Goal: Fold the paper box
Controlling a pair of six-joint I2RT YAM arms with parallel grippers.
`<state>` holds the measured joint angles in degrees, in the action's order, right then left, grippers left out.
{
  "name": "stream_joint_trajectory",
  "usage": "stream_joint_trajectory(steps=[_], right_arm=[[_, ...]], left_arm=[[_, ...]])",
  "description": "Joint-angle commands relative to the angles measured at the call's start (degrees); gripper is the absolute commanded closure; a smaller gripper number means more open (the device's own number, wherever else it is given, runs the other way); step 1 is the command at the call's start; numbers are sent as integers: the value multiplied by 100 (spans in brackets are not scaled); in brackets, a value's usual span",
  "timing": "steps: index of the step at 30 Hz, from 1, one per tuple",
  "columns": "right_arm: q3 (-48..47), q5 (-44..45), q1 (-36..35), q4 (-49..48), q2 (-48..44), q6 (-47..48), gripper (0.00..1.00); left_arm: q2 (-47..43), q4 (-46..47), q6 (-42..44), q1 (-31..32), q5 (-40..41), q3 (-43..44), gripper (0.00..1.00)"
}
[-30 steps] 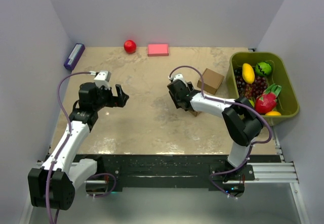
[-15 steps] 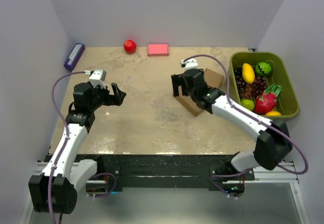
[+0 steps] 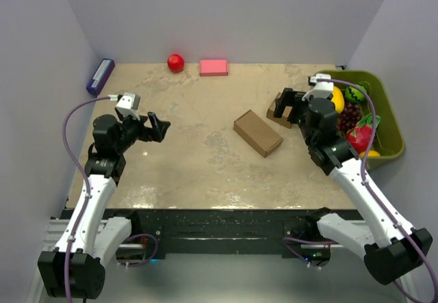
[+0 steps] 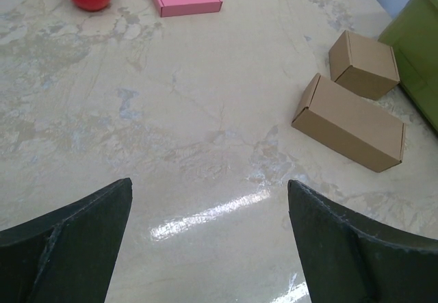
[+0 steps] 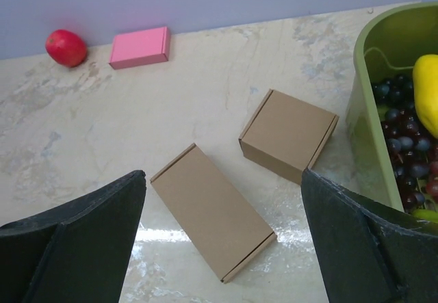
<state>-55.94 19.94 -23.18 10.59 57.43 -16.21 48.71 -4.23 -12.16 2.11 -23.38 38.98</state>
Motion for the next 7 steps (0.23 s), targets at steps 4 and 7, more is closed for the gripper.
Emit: stream_joint_trajectory(steps=[4,7], right_arm=[[233,141,24,40,-329,74,1],[233,185,24,66,-355,100,1]], left_arm=[[-133,256,135,-44,-53,-5,1],[-160,247,109,-44,61,4,0]])
